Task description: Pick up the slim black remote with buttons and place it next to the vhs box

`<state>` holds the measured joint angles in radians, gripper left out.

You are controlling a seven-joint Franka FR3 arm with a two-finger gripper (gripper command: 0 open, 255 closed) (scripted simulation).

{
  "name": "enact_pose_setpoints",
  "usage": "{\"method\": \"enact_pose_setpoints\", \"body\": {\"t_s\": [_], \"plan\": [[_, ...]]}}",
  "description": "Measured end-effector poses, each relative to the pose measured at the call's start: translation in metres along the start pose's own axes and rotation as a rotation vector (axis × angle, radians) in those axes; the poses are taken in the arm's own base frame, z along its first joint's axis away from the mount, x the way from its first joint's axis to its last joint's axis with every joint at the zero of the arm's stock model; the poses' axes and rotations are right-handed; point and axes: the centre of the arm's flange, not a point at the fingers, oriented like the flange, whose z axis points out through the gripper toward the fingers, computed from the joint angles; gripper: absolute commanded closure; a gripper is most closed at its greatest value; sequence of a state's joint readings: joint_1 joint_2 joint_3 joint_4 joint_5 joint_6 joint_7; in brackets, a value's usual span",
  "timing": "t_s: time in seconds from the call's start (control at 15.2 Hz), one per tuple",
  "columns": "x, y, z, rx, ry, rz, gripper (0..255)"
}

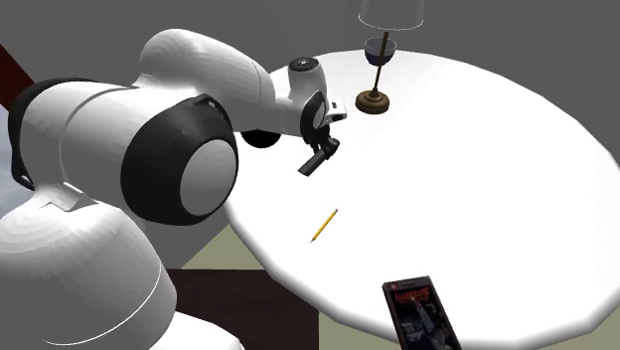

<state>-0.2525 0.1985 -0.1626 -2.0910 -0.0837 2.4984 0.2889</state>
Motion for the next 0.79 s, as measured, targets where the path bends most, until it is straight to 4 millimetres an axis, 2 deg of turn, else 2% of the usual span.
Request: {"method": "enact_pose_setpoints", "body": {"t_s": [0.66,0.79], "plan": [[0.011,0.002,-0.051,0.0,0.0,0.0,255],[0.007,0.017,-0.055,0.0,0.0,0.0,255]]}}
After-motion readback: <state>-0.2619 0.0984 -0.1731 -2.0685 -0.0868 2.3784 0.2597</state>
